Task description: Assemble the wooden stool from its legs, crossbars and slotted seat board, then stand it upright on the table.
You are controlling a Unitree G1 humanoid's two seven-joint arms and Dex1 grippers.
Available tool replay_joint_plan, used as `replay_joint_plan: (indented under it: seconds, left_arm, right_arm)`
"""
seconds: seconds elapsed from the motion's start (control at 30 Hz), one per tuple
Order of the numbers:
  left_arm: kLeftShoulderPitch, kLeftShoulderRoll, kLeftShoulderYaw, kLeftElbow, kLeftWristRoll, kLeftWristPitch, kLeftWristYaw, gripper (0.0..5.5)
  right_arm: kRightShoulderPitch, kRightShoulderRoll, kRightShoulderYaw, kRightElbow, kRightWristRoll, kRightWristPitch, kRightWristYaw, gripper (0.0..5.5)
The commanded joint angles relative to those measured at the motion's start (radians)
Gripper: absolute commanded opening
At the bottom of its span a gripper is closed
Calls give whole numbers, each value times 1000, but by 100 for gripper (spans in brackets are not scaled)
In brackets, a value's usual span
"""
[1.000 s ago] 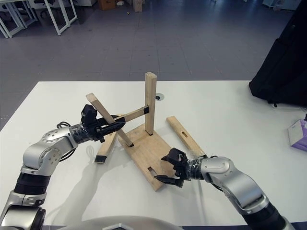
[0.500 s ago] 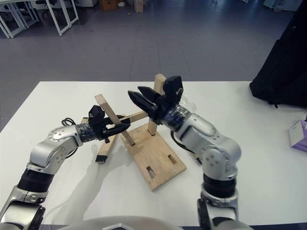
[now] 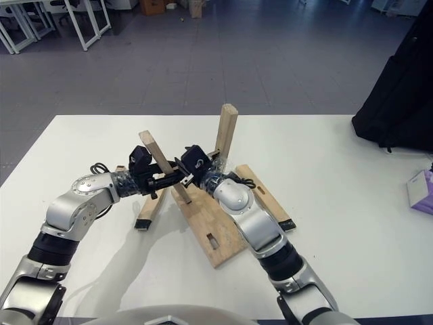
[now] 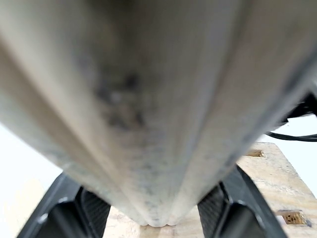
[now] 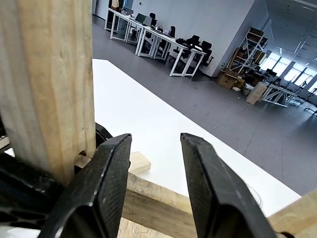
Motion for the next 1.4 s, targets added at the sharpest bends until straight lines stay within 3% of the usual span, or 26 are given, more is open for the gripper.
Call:
replay_joint_plan:
  seconds: [0.03,0.17,0.27,0.33,0.43,0.57,0.7,0.77,0.93,1.0,1.17,1.4]
  left_arm:
    - [61,62,-105,93,182,91,49,202]
    - [72,66,-87,93,151,50,15,202]
    - [50,72,-81,123,138,32,-25,202]
    - [29,69,-82,155,130,25,-57,202]
    - [14,59,-95,182,132,14,-88,202]
    - [19,50,-152,189,125,0,-177,202]
    - [15,29,-195,267,127,-60,-285,202]
    - [23,26,-192,291,108,-99,-354,202]
    - [-91,66,-154,405,80,-145,-578,202]
    - [-162,62,-137,468,92,-156,-613,202]
    - [-316,14,-98,667,152,-244,-602,202]
    - [-355,-25,-80,751,187,-318,-638,202]
  right_arm:
    - [75,-25,-240,-215,250,151,97,181]
    - [200,-408,-307,-210,289,266,388,181]
    - [101,-466,-382,12,174,212,317,181]
    - [-38,-359,-383,223,52,120,119,181]
    - [-169,-150,-325,362,2,38,0,181]
    - [-113,139,-123,141,113,73,52,181]
    - [-53,175,-93,15,122,129,54,181]
    - [-30,125,-161,-10,132,163,66,181]
    - [183,-221,-341,-224,241,395,257,181]
    - [252,-351,-331,-292,283,443,367,181]
    - [334,-523,-243,-391,337,472,533,181]
    - [337,-517,-137,-377,319,445,537,181]
